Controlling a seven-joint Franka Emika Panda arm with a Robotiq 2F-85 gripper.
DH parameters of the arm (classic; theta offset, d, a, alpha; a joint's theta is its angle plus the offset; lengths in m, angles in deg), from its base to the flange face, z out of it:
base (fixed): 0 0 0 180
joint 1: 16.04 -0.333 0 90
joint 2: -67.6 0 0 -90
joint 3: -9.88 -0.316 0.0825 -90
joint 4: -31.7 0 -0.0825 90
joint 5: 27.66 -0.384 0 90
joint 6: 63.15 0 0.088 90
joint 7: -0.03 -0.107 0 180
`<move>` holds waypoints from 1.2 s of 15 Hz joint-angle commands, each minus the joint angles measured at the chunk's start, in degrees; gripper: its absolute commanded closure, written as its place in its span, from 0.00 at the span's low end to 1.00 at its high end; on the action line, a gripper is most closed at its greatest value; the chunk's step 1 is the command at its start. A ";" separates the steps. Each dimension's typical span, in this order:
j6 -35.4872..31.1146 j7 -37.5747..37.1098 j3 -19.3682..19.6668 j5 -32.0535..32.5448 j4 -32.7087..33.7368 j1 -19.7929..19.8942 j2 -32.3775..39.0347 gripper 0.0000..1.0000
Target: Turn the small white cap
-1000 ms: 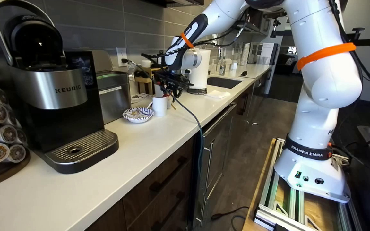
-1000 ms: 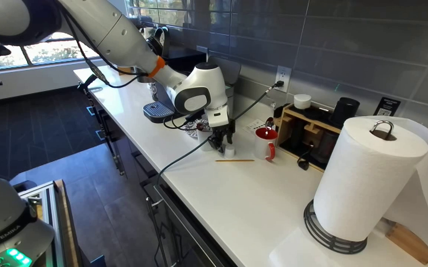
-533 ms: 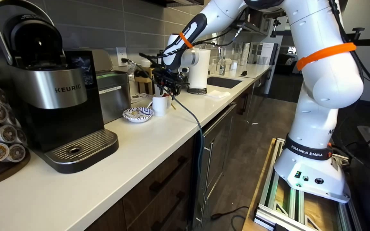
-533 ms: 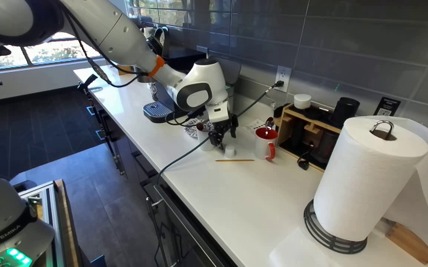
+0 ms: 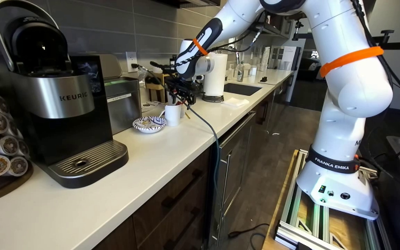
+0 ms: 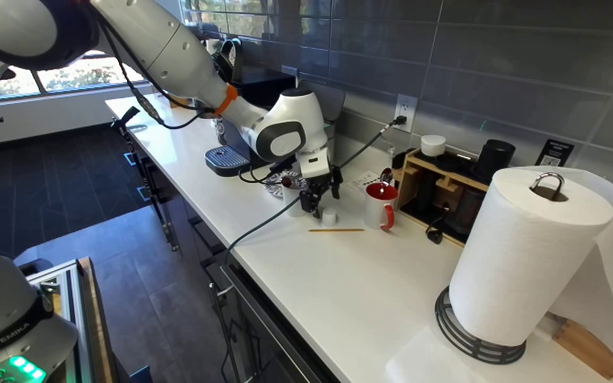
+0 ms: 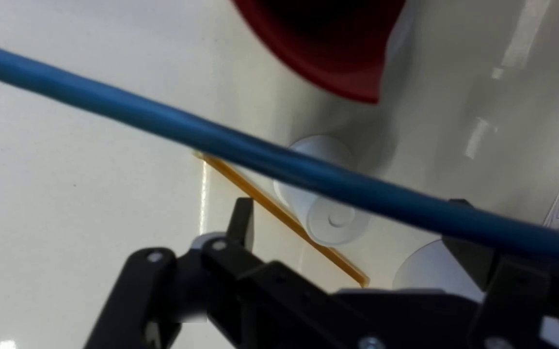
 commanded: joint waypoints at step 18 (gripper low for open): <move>10.35 -4.48 4.72 10.07 15.42 -2.33 11.03 0.83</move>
